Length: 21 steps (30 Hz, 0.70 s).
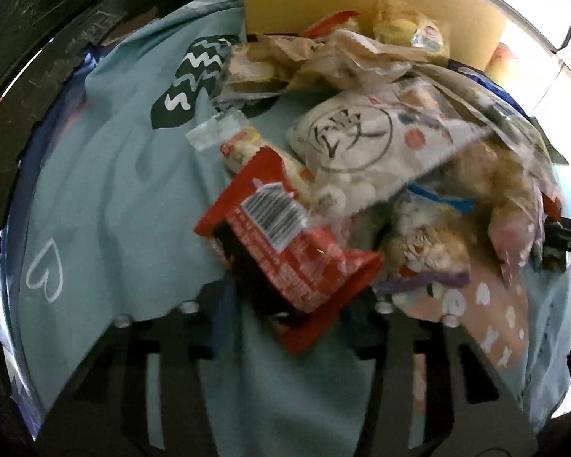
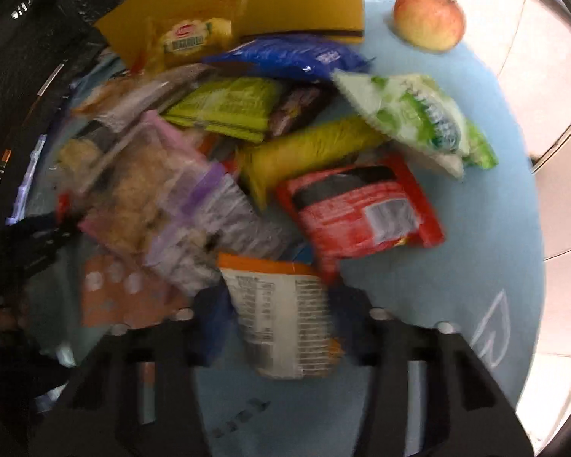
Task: Organize snacks
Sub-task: 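Grasp the red barcode packet with the left tool while the right tool grasps a white-orange packet, then carry both packets over the yellow box and open both tools to drop them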
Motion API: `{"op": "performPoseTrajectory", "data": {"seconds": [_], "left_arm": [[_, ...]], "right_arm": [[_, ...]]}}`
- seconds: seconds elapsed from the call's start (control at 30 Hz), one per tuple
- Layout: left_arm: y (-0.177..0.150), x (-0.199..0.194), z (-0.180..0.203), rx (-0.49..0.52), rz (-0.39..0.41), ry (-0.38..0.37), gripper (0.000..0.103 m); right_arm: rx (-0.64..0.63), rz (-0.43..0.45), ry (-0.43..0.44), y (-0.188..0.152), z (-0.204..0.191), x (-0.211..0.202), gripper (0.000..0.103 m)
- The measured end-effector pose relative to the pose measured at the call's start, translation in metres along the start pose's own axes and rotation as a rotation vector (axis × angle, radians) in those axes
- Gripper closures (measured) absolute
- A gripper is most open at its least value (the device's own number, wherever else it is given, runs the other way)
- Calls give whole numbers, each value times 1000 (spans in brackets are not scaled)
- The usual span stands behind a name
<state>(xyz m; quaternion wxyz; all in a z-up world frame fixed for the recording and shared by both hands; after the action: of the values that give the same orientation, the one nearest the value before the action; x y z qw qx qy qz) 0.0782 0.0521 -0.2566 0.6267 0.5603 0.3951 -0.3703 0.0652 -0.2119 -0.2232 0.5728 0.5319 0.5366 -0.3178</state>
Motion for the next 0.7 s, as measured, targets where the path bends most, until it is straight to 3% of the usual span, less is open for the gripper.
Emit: {"op": "performPoseTrajectory", "data": {"seconds": [0.07, 0.1, 0.43, 0.7], "left_arm": [[-1, -4, -6, -25, -5, -31, 75], [0, -6, -10, -48, -10, -54, 76], [1, -37, -34, -114, 26, -130, 77], [4, -83, -18, -101, 119, -190, 77]], "right_arm": [[9, 4, 20, -5, 1, -6, 59], [17, 9, 27, -6, 2, -9, 59], [13, 73, 36, -17, -4, -50, 59], [-4, 125, 39, -7, -16, -66, 59]]}}
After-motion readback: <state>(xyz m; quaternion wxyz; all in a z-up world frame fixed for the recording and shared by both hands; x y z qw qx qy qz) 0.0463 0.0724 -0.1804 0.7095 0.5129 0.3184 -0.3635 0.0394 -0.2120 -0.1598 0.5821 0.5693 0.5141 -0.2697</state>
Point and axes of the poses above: each gripper's, at about its wrist camera, not at the fingertips, and x roughly the way its jaws point, z to its right, y to its top, the point moved 2 cm from there along x, roughly the way its jaws point, and after that the axes turned 10 degrees about -x, right-handed, at the moved point
